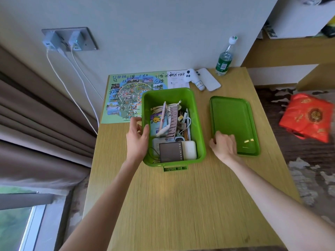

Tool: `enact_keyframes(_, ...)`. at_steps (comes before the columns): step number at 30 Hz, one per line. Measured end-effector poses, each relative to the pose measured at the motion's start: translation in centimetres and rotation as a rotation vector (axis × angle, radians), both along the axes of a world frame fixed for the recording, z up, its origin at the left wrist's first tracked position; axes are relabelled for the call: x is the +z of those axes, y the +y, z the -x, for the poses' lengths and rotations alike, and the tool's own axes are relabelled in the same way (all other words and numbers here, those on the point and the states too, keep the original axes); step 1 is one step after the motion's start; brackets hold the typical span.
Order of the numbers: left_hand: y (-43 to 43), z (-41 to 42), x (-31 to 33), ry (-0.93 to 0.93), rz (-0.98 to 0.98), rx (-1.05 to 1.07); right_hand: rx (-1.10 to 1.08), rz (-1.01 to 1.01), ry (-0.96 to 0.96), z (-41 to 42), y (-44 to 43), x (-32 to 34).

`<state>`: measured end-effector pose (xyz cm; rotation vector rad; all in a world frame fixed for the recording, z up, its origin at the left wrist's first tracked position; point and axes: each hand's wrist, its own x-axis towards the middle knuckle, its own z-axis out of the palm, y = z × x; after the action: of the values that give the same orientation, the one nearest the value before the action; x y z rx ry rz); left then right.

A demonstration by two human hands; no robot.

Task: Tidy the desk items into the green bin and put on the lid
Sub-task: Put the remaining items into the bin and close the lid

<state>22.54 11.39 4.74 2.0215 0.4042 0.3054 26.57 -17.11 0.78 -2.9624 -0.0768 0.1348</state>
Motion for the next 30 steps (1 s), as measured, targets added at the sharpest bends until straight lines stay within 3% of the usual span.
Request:
enact_keyframes(5,-0.1,0.0,0.3,0.020,0.000,0.008,-0.200,-0.540,-0.310,-0.9,-0.3,5.3)
enact_keyframes(9,-0.2,0.1,0.7,0.041,-0.006,0.006,-0.375,-1.102,-0.286,-1.2,0.1,10.4)
enact_keyframes(14,-0.4,0.3,1.1,0.078,-0.053,0.016,-0.434,-1.520,-0.333,-0.3,0.9,16.5)
enact_keyframes(21,-0.3,-0.1,2.8,0.229,-0.026,0.014,-0.431,-1.802,-0.109,1.4,1.7,19.5)
enact_keyframes(25,-0.2,-0.9,4.4,0.195,-0.001,0.033,-0.412,-1.883,0.155,2.5,2.6,17.4)
enact_keyframes(30,-0.5,-1.5,5.2,0.189,0.142,0.002,-0.434,-1.946,0.356,4.3,4.5,13.7)
